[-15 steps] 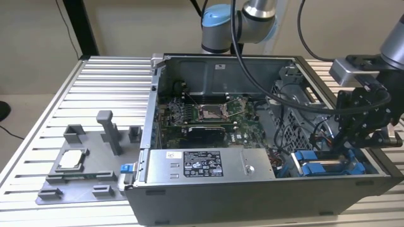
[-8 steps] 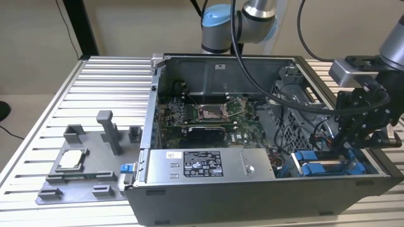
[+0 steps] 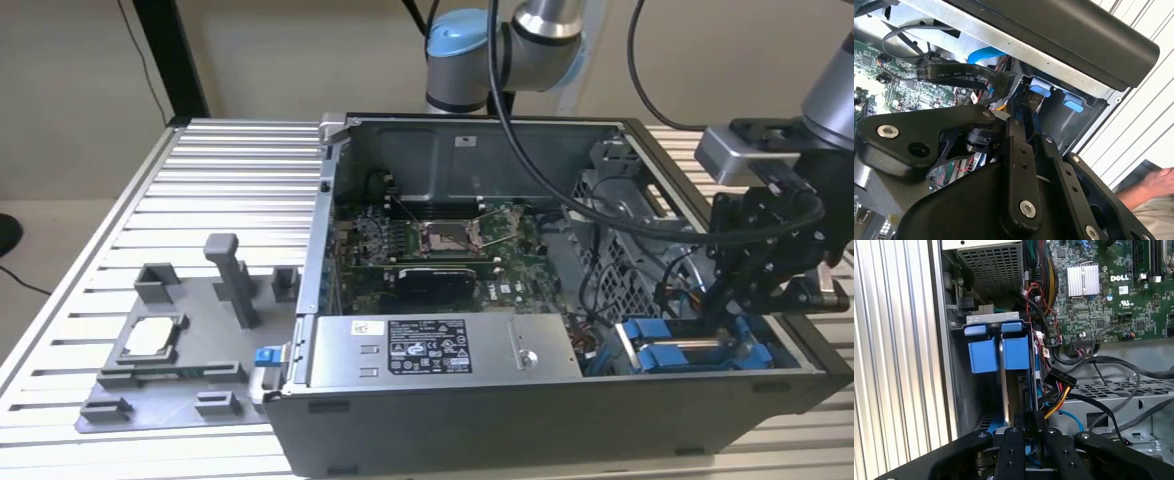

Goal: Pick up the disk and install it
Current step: 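Insert the first disk wire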

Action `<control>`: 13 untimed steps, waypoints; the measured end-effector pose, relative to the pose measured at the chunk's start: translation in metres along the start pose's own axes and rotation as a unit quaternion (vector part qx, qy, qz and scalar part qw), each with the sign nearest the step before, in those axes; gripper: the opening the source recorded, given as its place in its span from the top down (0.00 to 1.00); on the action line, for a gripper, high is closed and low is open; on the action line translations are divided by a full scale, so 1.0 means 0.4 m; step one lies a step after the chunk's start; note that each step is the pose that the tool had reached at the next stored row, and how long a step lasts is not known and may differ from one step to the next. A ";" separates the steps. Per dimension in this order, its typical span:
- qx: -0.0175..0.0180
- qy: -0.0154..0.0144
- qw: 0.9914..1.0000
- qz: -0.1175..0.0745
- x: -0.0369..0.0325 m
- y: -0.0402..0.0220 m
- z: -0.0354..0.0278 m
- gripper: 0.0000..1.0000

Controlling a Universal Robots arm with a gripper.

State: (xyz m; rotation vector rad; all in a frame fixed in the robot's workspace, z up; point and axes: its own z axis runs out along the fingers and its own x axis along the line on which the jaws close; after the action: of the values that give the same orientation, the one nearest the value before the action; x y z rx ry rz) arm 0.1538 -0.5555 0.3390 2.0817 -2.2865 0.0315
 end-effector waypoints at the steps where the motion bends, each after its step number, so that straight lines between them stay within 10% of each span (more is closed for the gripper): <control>1: 0.000 0.000 1.000 0.000 0.000 0.000 0.000 1.00; 13: 0.000 0.000 1.000 -0.003 0.000 0.000 0.011 1.00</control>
State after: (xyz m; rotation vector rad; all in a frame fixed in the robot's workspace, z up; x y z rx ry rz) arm 0.1538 -0.5555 0.3347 2.0889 -2.2800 0.0317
